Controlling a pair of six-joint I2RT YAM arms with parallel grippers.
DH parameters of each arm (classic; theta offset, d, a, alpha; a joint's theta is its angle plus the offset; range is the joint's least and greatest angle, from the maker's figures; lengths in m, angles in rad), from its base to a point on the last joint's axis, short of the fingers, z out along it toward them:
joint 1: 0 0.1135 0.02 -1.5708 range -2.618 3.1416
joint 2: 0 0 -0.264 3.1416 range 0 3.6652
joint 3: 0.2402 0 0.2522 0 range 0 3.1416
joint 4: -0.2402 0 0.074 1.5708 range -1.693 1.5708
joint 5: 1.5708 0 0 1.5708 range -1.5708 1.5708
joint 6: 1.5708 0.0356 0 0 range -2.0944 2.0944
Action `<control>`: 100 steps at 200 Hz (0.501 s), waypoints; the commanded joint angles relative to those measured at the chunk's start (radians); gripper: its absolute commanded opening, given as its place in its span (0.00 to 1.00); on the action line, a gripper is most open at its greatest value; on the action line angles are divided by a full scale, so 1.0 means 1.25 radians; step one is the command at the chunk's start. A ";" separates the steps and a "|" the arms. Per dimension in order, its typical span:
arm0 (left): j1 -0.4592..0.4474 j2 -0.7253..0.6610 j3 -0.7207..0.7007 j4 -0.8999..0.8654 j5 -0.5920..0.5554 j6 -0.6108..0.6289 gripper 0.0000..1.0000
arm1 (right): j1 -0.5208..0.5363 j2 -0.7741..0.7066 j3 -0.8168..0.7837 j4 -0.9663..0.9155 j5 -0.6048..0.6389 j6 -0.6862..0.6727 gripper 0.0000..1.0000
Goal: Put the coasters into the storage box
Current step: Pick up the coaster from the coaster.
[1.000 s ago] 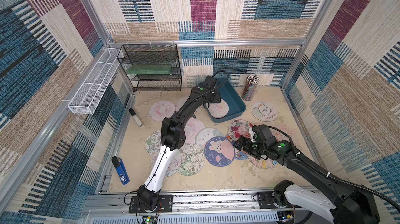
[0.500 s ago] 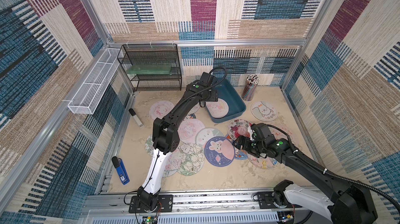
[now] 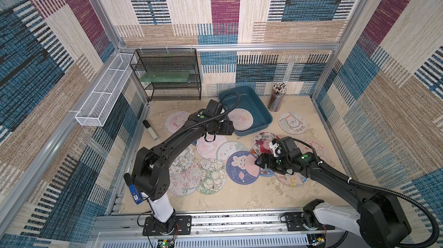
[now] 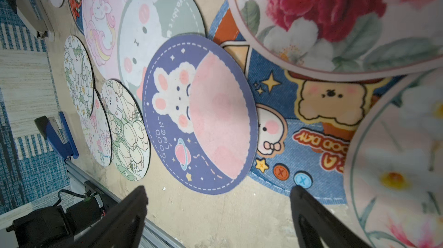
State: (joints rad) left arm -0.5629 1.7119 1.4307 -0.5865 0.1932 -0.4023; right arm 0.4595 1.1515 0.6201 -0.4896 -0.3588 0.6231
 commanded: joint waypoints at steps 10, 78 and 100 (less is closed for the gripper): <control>-0.032 -0.039 -0.103 0.032 0.034 -0.027 0.69 | 0.016 -0.006 -0.024 0.040 -0.033 -0.017 0.96; -0.068 0.023 -0.176 0.101 0.069 0.006 0.62 | 0.080 0.027 -0.068 0.104 -0.038 0.012 0.98; -0.074 0.045 -0.176 0.100 0.075 0.017 0.58 | 0.105 0.048 -0.068 0.117 -0.026 0.027 0.96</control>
State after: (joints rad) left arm -0.6483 1.7462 1.2110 -0.4927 0.2649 -0.4110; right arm 0.5694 1.1934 0.5354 -0.3908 -0.4007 0.6331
